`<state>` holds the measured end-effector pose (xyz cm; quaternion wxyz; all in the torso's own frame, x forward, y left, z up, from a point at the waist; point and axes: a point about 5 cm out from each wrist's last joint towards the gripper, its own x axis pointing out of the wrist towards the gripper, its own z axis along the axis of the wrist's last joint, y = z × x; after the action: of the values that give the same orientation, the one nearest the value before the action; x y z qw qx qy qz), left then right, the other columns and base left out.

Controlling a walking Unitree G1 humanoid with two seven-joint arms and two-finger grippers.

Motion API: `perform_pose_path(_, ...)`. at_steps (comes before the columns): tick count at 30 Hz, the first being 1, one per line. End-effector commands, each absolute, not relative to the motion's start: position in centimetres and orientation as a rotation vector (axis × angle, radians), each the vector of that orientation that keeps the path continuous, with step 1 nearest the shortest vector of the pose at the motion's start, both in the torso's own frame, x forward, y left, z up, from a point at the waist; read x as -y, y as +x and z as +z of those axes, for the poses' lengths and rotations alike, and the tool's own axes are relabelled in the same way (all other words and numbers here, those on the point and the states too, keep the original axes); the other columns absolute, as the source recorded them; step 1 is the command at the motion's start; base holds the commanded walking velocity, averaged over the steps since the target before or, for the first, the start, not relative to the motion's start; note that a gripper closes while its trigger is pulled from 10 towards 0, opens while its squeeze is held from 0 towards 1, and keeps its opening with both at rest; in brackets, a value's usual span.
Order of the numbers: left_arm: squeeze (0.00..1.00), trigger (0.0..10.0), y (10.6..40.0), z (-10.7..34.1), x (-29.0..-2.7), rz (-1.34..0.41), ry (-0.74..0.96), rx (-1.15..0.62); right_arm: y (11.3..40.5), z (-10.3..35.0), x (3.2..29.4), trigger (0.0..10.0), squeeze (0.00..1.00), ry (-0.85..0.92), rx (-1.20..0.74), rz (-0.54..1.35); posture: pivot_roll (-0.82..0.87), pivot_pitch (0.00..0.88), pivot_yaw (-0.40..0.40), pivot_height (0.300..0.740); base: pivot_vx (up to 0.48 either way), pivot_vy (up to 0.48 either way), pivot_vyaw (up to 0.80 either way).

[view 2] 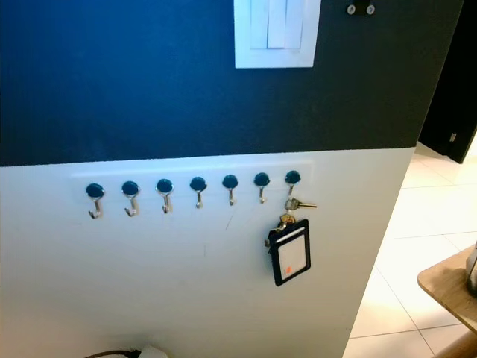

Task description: Hang keys on a hook

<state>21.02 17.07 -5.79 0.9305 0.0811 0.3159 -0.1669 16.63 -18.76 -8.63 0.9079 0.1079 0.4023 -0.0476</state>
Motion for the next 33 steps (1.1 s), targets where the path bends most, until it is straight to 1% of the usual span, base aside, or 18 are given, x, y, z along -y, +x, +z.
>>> perform_pose_path(1,0.0,10.0,20.79,-5.91,-17.59,-0.324,0.154,-0.661,16.46,-8.75,18.62,10.0,0.0,0.22,-0.841,-0.093,0.04,0.013,0.038,0.74,0.0,0.0,0.0)
perform_pose_path(7,0.0,10.0,20.86,-5.88,-17.63,-0.31,0.133,-0.66,16.53,-8.72,18.64,10.0,0.0,0.22,-0.842,-0.094,0.04,0.019,0.038,0.74,0.0,0.0,0.0)
perform_pose_path(10,0.0,10.0,20.81,-5.93,-17.6,-0.309,0.128,-0.665,16.54,-8.72,18.65,10.0,0.0,0.22,-0.843,-0.093,0.04,0.02,0.038,0.74,-0.262,0.0,0.0)
perform_pose_path(33,0.0,10.0,20.95,-5.89,-17.57,-0.29,0.097,-0.666,16.65,-8.69,18.53,10.0,0.0,0.221,-0.842,-0.089,0.04,0.021,0.037,0.74,-0.39,0.0,0.0)
